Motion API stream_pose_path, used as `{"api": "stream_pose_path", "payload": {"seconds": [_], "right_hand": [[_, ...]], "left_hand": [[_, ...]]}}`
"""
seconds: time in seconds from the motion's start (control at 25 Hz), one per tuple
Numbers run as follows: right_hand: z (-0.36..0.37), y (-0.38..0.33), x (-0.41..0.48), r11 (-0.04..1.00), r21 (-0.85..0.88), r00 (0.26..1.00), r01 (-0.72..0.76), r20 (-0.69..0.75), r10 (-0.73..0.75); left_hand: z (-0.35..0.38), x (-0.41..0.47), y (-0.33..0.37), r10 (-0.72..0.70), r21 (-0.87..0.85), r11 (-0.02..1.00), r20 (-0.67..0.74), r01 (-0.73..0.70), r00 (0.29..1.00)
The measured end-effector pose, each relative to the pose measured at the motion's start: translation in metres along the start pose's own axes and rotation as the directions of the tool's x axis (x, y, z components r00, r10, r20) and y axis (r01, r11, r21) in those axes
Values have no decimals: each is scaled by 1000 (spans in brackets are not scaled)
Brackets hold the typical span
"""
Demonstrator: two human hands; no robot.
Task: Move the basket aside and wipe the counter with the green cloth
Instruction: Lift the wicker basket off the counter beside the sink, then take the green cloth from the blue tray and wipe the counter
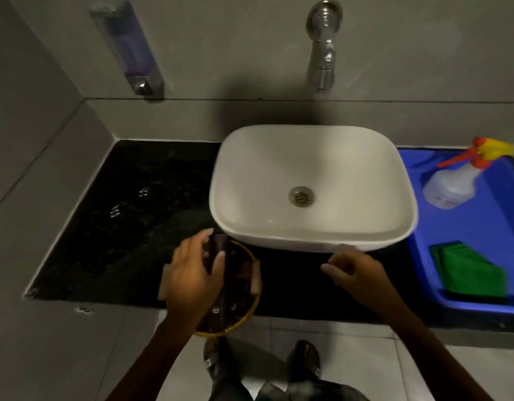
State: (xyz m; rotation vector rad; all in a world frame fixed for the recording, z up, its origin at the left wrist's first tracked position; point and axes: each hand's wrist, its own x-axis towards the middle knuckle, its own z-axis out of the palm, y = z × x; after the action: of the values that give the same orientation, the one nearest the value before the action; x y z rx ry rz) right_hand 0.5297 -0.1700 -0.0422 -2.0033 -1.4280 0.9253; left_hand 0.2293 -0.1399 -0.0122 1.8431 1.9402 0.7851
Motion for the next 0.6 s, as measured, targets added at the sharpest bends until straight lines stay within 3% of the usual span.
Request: {"api": "stream_pose_path", "payload": {"seconds": [0.16,0.24,0.36,0.48,0.6], "right_hand": [[-116,84,7,971,-112,946,-210,-273,173],[-165,131,9,917,-194,883,-348,-397,251],[-202,184,12,822,-244,839,-514,-342,423],[-206,209,21,779,-175,797,-602,-204,569],[-204,211,32,752,-18,747,-659,-132,651]], "left_hand": [[89,3,133,315,-260,928,158,-268,936],[139,-4,195,502,-375,840,267,-392,822],[209,-24,262,678,-432,735,458,-523,575],[275,-40,290,570,-279,755,728,-594,382],[310,-48,299,397,-219,848,866,-483,304]]}}
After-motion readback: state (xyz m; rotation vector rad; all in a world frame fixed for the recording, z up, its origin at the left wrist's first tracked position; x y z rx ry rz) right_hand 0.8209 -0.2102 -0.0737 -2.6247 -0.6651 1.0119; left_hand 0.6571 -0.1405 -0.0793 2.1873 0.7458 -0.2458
